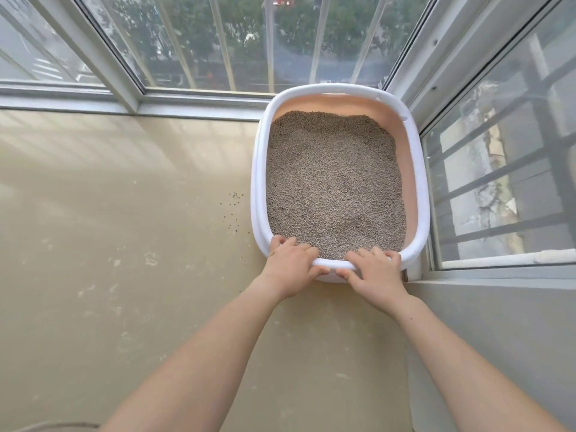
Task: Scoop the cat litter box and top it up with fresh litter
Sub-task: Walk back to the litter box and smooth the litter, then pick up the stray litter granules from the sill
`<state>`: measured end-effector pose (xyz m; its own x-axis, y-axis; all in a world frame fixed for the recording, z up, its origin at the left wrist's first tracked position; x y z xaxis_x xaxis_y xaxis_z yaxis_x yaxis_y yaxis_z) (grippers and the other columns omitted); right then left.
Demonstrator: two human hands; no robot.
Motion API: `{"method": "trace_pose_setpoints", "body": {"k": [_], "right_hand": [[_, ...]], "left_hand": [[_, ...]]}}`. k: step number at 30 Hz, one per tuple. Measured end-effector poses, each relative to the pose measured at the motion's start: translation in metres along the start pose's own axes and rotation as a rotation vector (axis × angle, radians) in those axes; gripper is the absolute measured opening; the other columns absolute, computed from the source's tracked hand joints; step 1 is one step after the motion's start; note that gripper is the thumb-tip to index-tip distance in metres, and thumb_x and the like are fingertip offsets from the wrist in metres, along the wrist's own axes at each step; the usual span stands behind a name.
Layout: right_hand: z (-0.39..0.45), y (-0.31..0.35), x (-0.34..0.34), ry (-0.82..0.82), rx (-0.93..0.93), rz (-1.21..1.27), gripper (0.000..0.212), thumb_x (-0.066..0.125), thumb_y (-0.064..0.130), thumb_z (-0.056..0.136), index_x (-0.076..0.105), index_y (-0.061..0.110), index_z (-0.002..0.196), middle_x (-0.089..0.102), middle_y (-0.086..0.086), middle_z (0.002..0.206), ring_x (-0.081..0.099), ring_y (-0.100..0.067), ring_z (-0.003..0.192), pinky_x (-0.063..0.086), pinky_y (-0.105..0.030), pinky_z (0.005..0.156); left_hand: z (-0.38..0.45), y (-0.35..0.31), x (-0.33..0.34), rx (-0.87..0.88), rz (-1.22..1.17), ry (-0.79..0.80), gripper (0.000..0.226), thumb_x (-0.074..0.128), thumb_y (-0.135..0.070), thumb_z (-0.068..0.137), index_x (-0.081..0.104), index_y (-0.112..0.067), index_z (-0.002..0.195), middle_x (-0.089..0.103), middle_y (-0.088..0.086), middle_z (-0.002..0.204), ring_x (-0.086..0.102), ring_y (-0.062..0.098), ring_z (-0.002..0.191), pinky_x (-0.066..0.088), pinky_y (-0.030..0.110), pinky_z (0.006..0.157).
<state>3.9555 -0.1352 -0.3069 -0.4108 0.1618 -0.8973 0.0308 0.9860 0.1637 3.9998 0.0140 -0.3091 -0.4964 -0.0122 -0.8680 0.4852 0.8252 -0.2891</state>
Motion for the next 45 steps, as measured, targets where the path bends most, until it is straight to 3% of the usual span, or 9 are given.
{"method": "trace_pose_setpoints", "body": {"k": [11, 18, 23, 26, 28, 31, 35, 41, 45], "right_hand": [[-0.003, 0.002, 0.001, -0.018, 0.019, 0.003, 0.067, 0.006, 0.072, 0.075, 0.055, 0.033, 0.1, 0.046, 0.014, 0.09, 0.045, -0.015, 0.101, 0.018, -0.04, 0.092], [-0.005, 0.004, 0.002, -0.042, 0.094, 0.007, 0.076, 0.01, 0.071, 0.072, 0.056, 0.036, 0.119, 0.056, 0.013, 0.117, 0.042, -0.014, 0.12, 0.013, -0.04, 0.107], [-0.028, 0.035, -0.004, -0.484, 0.153, 0.086, 0.047, 0.055, 0.034, 0.083, 0.058, 0.013, 0.125, 0.058, -0.006, 0.129, 0.051, -0.029, 0.122, 0.035, -0.05, 0.104], [-0.053, 0.084, -0.003, -0.798, 0.18, 0.139, 0.04, 0.056, 0.019, 0.086, 0.058, 0.006, 0.124, 0.058, -0.011, 0.128, 0.052, -0.029, 0.119, 0.04, -0.045, 0.097], [-0.063, 0.122, 0.013, -0.872, 0.204, 0.213, 0.039, 0.052, 0.017, 0.088, 0.057, 0.005, 0.125, 0.059, -0.012, 0.127, 0.051, -0.028, 0.118, 0.039, -0.044, 0.099], [-0.062, 0.167, 0.049, -0.838, 0.232, 0.405, 0.04, 0.044, 0.019, 0.093, 0.055, 0.005, 0.129, 0.057, -0.01, 0.13, 0.05, -0.024, 0.123, 0.039, -0.042, 0.104], [-0.045, 0.199, 0.103, -0.798, 0.269, 0.694, 0.043, 0.035, 0.024, 0.097, 0.049, 0.01, 0.136, 0.05, -0.002, 0.139, 0.044, -0.014, 0.131, 0.033, -0.024, 0.109], [-0.022, 0.207, 0.163, -0.786, 0.248, 0.664, 0.045, 0.033, 0.021, 0.098, 0.048, 0.007, 0.138, 0.051, -0.006, 0.14, 0.044, -0.019, 0.132, 0.037, -0.043, 0.107], [-0.02, 0.206, 0.173, -0.78, 0.23, 0.589, 0.048, 0.032, 0.024, 0.097, 0.045, 0.009, 0.141, 0.047, -0.006, 0.144, 0.039, -0.019, 0.136, 0.031, -0.046, 0.112]], "left_hand": [[-0.004, 0.0, -0.001, 0.011, -0.016, -0.035, 0.042, 0.034, -0.062, 0.093, 0.047, -0.024, 0.085, 0.061, -0.004, 0.101, 0.045, 0.023, 0.103, 0.023, 0.043, 0.096], [-0.006, 0.002, -0.001, 0.088, -0.114, -0.154, 0.037, 0.042, -0.054, 0.093, 0.054, -0.019, 0.093, 0.063, -0.001, 0.103, 0.049, 0.023, 0.103, 0.021, 0.04, 0.093], [-0.035, 0.025, -0.026, 0.371, -0.304, -0.419, 0.038, 0.045, -0.036, 0.088, 0.06, -0.01, 0.111, 0.06, 0.007, 0.101, 0.054, 0.029, 0.093, 0.038, 0.036, 0.082], [-0.068, 0.065, -0.04, 0.406, -0.311, -0.584, 0.029, 0.049, -0.025, 0.088, 0.059, -0.009, 0.109, 0.06, 0.006, 0.099, 0.054, 0.027, 0.09, 0.041, 0.034, 0.08], [-0.084, 0.096, -0.035, 0.364, -0.343, -0.585, 0.024, 0.051, -0.02, 0.089, 0.059, -0.007, 0.108, 0.061, 0.007, 0.096, 0.054, 0.027, 0.088, 0.038, 0.03, 0.078], [-0.096, 0.134, -0.007, 0.278, -0.331, -0.538, 0.02, 0.054, -0.015, 0.09, 0.06, -0.007, 0.107, 0.061, 0.006, 0.091, 0.055, 0.028, 0.084, 0.038, 0.03, 0.075], [-0.102, 0.164, 0.048, 0.211, -0.329, -0.419, 0.018, 0.062, -0.01, 0.088, 0.063, -0.011, 0.106, 0.06, 0.001, 0.09, 0.054, 0.021, 0.087, 0.029, 0.021, 0.066], [-0.095, 0.176, 0.106, 0.289, -0.337, -0.403, 0.013, 0.058, -0.016, 0.087, 0.067, -0.013, 0.095, 0.057, 0.0, 0.084, 0.057, 0.022, 0.078, 0.041, 0.03, 0.071], [-0.091, 0.167, 0.108, 0.301, -0.317, -0.461, 0.02, 0.052, -0.027, 0.088, 0.068, -0.015, 0.089, 0.056, -0.002, 0.081, 0.053, 0.021, 0.074, 0.042, 0.03, 0.067]]}}
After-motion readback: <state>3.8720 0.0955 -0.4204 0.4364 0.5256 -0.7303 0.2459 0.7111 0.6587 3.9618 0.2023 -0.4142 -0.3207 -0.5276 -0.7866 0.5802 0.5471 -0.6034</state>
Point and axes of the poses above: each hand's wrist, its own z-axis towards the middle knuckle, its own x-axis out of the palm, y = z × x, the point moved 7 cm from there along z, towards the middle knuckle
